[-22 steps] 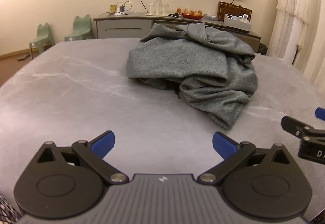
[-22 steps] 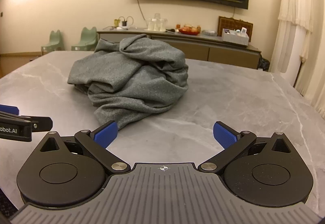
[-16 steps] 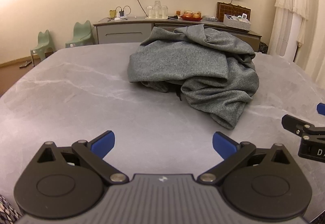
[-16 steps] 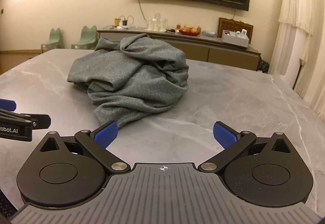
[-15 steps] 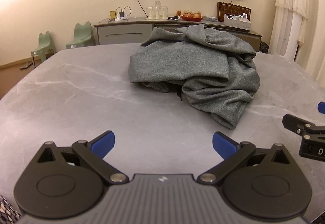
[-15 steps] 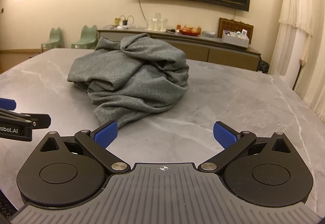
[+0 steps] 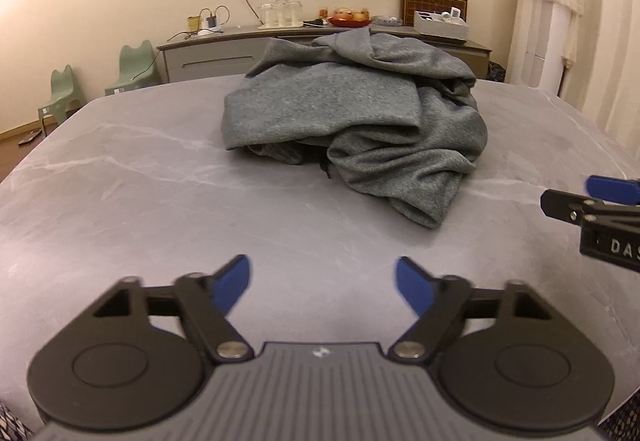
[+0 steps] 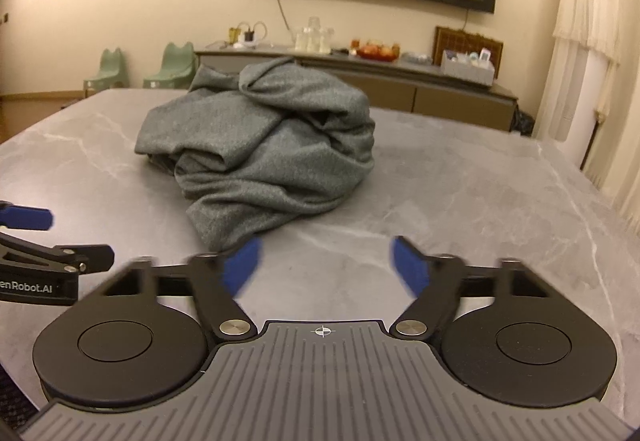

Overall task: Fold clothes
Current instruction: 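Approach the crumpled grey garment with both grippers open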

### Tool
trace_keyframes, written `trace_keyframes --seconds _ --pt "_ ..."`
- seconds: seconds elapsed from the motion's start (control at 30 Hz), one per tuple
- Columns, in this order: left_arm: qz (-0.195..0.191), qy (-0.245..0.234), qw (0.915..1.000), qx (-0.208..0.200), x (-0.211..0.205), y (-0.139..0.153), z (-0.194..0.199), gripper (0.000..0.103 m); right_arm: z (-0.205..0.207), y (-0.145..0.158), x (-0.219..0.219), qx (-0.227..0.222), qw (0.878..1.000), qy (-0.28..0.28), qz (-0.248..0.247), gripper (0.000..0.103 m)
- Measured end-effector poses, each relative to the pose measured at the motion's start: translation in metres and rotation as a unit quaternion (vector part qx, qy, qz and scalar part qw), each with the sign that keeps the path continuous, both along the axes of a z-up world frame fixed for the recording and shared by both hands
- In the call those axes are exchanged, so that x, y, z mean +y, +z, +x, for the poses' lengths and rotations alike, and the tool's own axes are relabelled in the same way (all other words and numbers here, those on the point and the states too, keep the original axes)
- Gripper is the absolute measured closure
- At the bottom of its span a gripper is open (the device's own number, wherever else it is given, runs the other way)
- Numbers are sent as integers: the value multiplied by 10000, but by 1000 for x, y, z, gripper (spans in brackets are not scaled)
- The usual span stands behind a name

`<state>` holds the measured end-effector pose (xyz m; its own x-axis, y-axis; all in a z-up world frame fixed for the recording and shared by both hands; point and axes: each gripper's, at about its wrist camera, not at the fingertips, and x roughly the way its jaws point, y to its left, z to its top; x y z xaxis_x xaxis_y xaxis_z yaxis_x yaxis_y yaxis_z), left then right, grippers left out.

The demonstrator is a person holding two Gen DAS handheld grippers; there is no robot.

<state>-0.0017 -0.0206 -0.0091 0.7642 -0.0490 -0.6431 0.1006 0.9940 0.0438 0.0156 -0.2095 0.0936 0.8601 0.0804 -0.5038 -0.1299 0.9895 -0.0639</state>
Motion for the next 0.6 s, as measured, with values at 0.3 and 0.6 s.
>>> trace_keyframes --seconds 0.3,0.6 --pt "81 -29 10000 12 -2 -2 0 100 0 2 -4 193 9998 55 25 98" --pt "261 -89 9994 -209 -8 1 -4 103 1 4 -2 151 9999 51 -35 103"
